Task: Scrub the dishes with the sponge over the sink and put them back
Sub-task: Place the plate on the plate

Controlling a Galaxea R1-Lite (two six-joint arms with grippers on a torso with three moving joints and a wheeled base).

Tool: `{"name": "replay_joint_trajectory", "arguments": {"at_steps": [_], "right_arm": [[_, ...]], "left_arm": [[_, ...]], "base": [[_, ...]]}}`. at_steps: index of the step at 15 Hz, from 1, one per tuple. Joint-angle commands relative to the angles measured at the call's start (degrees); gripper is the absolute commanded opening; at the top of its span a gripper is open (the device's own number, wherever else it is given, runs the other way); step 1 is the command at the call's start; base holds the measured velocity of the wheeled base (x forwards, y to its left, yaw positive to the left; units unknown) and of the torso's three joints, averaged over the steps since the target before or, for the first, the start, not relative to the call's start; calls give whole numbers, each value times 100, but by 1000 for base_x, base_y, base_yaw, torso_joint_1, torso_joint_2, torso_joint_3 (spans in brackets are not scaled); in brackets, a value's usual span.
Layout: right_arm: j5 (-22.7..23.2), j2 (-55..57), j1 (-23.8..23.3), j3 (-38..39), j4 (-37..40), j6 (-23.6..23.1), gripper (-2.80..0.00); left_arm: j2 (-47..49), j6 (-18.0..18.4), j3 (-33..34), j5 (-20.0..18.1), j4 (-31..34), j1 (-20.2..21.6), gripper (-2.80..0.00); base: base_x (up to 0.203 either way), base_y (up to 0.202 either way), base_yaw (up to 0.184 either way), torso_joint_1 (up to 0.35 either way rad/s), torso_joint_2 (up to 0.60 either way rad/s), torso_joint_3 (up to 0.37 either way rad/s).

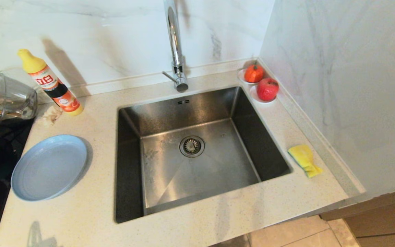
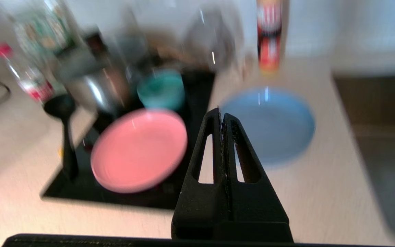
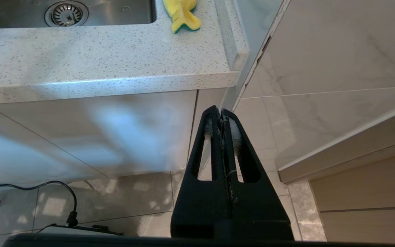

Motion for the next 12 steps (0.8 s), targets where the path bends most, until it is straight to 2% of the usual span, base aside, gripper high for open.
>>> {"name": "replay_joint_trajectory", "arguments": {"at_steps": [1,4,9,11,12], "right_arm": [[-3,-1,1,-3,-1,-10,-280],[0,-1,1,4,-1,-11,-280],[3,-1,1,-4,-1,-4,-280],[2,-1,1,2,-1,-4,-280],[-3,-1,1,5,-1,-4,-280]], "left_arm": [[258,18,-1142,163,681,1,-280],[1347,-208,-2205,250,1277,120,-280],[3722,-977,-3723,-95,1878,425,-280],[4530,-1365,-4435,-373,2273,859,-280],[4918,-1499,-4778,-748,2428,1424,-280]], "base": [[0,0,0,0,0,0],[0,0,0,0,0,0],[0,0,0,0,0,0],[0,0,0,0,0,0],[0,0,0,0,0,0]]}}
